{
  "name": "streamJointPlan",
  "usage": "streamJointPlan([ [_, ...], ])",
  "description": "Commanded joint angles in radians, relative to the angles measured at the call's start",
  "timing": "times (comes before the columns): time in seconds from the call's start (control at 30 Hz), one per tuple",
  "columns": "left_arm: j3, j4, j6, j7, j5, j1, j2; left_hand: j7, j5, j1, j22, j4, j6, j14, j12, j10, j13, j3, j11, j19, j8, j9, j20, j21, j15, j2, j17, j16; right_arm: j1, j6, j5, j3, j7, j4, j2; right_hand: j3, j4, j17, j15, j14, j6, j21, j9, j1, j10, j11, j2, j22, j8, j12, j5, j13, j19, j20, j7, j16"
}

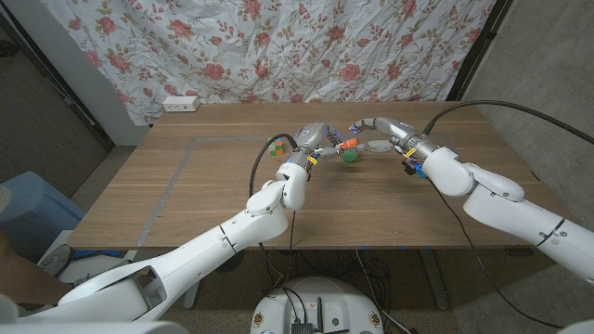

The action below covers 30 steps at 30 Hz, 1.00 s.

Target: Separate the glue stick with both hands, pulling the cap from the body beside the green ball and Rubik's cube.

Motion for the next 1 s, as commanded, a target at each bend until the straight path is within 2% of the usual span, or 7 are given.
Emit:
streamJointPlan([
  [0.03, -0.003, 0.013, -0.014, 0.006, -0.005, -0.005, -0.005, 0.028, 0.005, 0.007, 0.004, 0.004, 0.050, 0.007, 0.007, 0.058, 0.004, 0.004, -0.050, 0.000, 0.008, 0.017, 0.008, 0.001, -0.134, 0.059, 0.005, 0.000, 0.000, 0.000, -0.021, -0.007, -0.035, 0.016, 0.018, 0.000, -0.002, 0.004, -0.055, 0.020, 0.026, 0.000, -0.002, 0.028, 0.025, -0.009, 0.002, 0.003, 0.011, 0.008, 0.006, 0.003, 0.013, 0.000, -0.006, 0.009],
  [0.5, 0.001, 0.019, -0.037, -0.003, -0.004, -0.015, -0.002, 0.030, 0.005, 0.006, 0.004, 0.004, 0.053, 0.007, 0.008, 0.061, 0.005, 0.002, -0.050, 0.000, 0.009, 0.017, 0.008, 0.001, -0.135, 0.062, 0.005, 0.000, 0.006, 0.035, 0.000, -0.002, -0.044, 0.042, 0.028, 0.005, -0.001, 0.004, -0.076, 0.034, 0.113, -0.005, -0.005, 0.067, 0.091, -0.043, 0.020, 0.003, 0.044, 0.006, 0.008, -0.008, 0.011, -0.005, -0.049, 0.017],
  [0.87, 0.008, 0.015, -0.047, -0.015, 0.004, -0.012, 0.003, 0.028, 0.005, 0.006, 0.004, 0.002, 0.051, 0.007, 0.008, 0.063, 0.005, 0.001, -0.050, 0.000, 0.007, 0.017, 0.007, 0.001, -0.135, 0.064, 0.005, 0.000, 0.002, 0.057, 0.016, 0.007, -0.039, 0.052, 0.020, 0.005, 0.005, 0.008, -0.096, 0.061, 0.177, -0.006, -0.008, 0.088, 0.155, -0.068, 0.041, 0.003, 0.066, 0.004, 0.006, -0.017, 0.014, -0.010, -0.065, 0.033],
  [1.0, 0.009, 0.012, -0.052, -0.017, 0.009, -0.010, 0.005, 0.028, 0.005, 0.006, 0.004, 0.002, 0.051, 0.007, 0.007, 0.063, 0.005, 0.000, -0.050, -0.001, 0.007, 0.017, 0.008, 0.001, -0.135, 0.064, 0.005, 0.000, 0.001, 0.066, 0.022, 0.013, -0.035, 0.054, 0.014, 0.003, 0.006, 0.008, -0.100, 0.066, 0.195, -0.005, -0.008, 0.092, 0.169, -0.069, 0.045, 0.003, 0.071, 0.003, 0.004, -0.019, 0.016, -0.011, -0.068, 0.036],
])
